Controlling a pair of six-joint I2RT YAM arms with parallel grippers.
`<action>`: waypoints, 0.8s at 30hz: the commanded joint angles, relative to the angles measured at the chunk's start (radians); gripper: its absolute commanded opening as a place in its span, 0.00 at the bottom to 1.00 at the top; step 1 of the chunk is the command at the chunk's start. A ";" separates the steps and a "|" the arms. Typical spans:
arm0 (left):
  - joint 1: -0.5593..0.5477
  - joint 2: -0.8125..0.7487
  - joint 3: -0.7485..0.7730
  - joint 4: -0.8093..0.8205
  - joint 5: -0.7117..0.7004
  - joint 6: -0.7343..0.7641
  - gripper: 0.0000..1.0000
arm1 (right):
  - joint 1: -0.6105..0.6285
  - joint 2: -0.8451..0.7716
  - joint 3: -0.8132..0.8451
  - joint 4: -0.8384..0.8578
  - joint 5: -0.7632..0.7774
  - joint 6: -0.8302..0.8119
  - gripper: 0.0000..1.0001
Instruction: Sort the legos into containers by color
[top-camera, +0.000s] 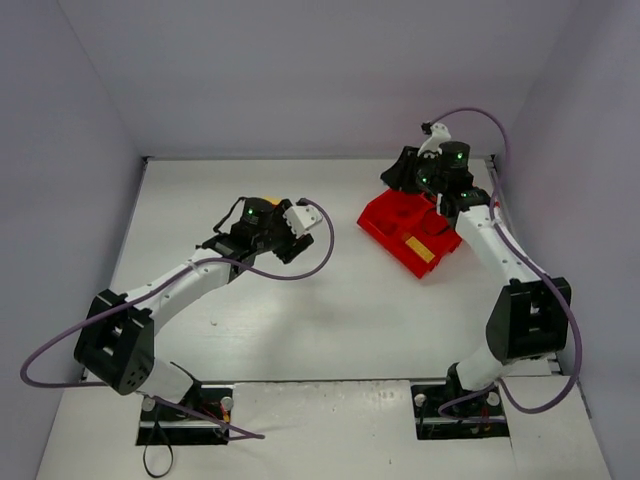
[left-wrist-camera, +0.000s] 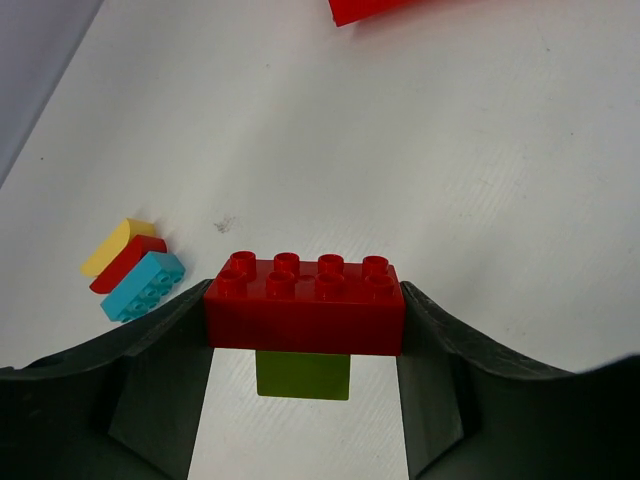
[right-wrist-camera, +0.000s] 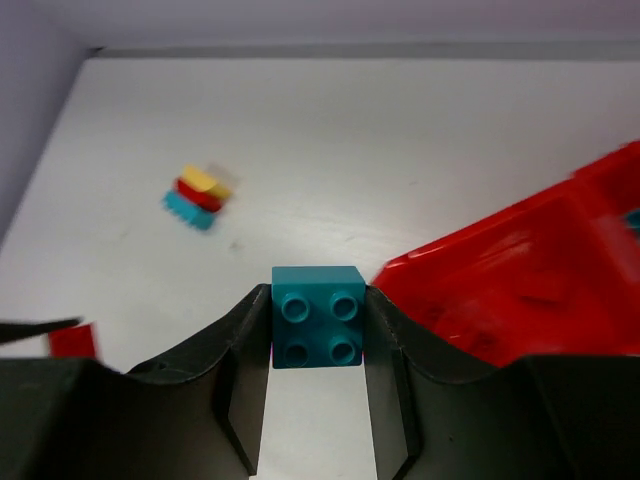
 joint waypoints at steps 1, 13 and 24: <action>0.008 -0.004 0.059 0.080 -0.019 -0.031 0.00 | -0.039 0.066 0.090 0.039 0.273 -0.119 0.07; 0.006 -0.024 0.007 0.095 -0.007 -0.116 0.00 | -0.112 0.420 0.368 0.073 0.557 -0.173 0.10; 0.006 -0.044 -0.008 0.104 0.020 -0.168 0.00 | -0.151 0.543 0.454 0.043 0.533 -0.133 0.46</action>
